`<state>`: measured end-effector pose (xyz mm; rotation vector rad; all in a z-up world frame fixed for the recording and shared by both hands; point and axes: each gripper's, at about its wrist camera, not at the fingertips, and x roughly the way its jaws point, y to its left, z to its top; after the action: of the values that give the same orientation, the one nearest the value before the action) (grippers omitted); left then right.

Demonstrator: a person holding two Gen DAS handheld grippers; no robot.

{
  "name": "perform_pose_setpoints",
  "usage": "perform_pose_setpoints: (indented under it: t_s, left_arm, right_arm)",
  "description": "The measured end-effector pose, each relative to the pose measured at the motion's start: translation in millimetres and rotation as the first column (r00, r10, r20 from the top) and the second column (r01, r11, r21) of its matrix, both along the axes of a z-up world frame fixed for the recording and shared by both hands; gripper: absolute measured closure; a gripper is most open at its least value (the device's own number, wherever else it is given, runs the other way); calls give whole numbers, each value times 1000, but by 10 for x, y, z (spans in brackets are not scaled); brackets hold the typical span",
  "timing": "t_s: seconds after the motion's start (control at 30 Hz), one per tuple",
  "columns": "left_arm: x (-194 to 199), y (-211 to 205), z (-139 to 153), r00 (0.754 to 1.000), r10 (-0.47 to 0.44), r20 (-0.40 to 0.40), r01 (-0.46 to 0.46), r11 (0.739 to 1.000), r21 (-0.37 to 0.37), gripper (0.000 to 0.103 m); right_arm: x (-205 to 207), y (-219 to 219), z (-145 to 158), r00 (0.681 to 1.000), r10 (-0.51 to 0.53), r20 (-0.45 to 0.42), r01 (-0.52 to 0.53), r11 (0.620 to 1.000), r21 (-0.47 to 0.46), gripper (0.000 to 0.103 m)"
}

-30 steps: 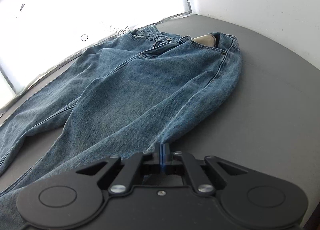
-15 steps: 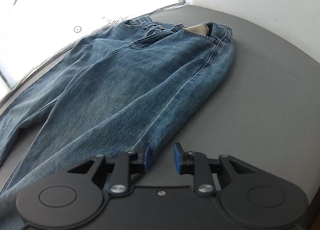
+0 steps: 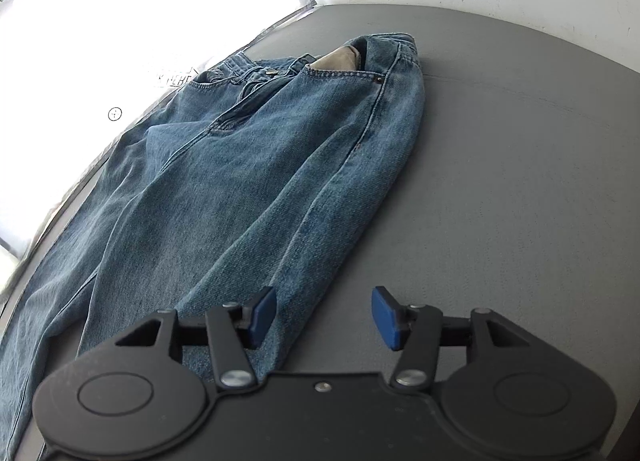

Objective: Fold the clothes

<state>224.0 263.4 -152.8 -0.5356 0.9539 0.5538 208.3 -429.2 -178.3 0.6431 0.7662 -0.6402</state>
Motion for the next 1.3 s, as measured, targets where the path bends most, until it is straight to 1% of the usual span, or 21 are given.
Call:
perform_pose_setpoints:
  t_s: [0.2, 0.3, 0.37, 0.43, 0.53, 0.6, 0.73, 0.83, 0.93, 1.03, 1.2, 1.3]
  left_arm:
    - [-236, 41, 162, 995, 64, 76, -63, 998, -19, 59]
    - [-282, 58, 274, 991, 74, 115, -74, 997, -4, 58]
    - [-256, 71, 321, 990, 69, 126, -68, 998, -7, 56]
    - [-178, 55, 310, 993, 52, 109, -53, 999, 4, 56]
    - [-32, -26, 249, 998, 12, 64, -14, 999, 33, 56]
    - [72, -83, 204, 999, -20, 40, 18, 999, 51, 56]
    - [289, -115, 95, 998, -65, 0, 65, 997, 51, 55]
    - [460, -97, 23, 997, -80, -25, 81, 996, 50, 55]
    - [614, -67, -50, 994, -94, -53, 97, 994, 46, 55]
    - [742, -55, -133, 991, -104, -80, 106, 994, 33, 55]
    - [891, -4, -264, 989, -90, -113, 88, 996, -18, 55]
    - [948, 55, -279, 991, -78, -113, 73, 996, -44, 54]
  right_arm:
    - [27, -43, -27, 999, 42, -20, -42, 999, -4, 49]
    - [33, -22, -36, 997, 70, -32, -71, 997, -21, 48]
    - [44, -1, -33, 995, 86, -42, -87, 996, -33, 48]
    - [77, 27, -19, 993, 101, -58, -104, 993, -48, 47]
    - [152, 130, 68, 988, 140, -68, -147, 983, -107, 47]
    - [243, 259, 173, 979, 190, -78, -201, 962, -184, 47]
    - [495, 563, 329, 941, 326, -89, -338, 905, -258, 47]
    - [749, 774, 349, 916, 392, -89, -402, 882, -247, 47]
    - [970, 897, 313, 913, 402, -71, -408, 893, -188, 47]
    - [1204, 1034, 274, 913, 400, -79, -408, 899, -161, 47]
    - [1515, 1239, 231, 899, 424, -112, -437, 886, -157, 47]
    - [1691, 1336, 197, 891, 436, -128, -452, 881, -142, 47]
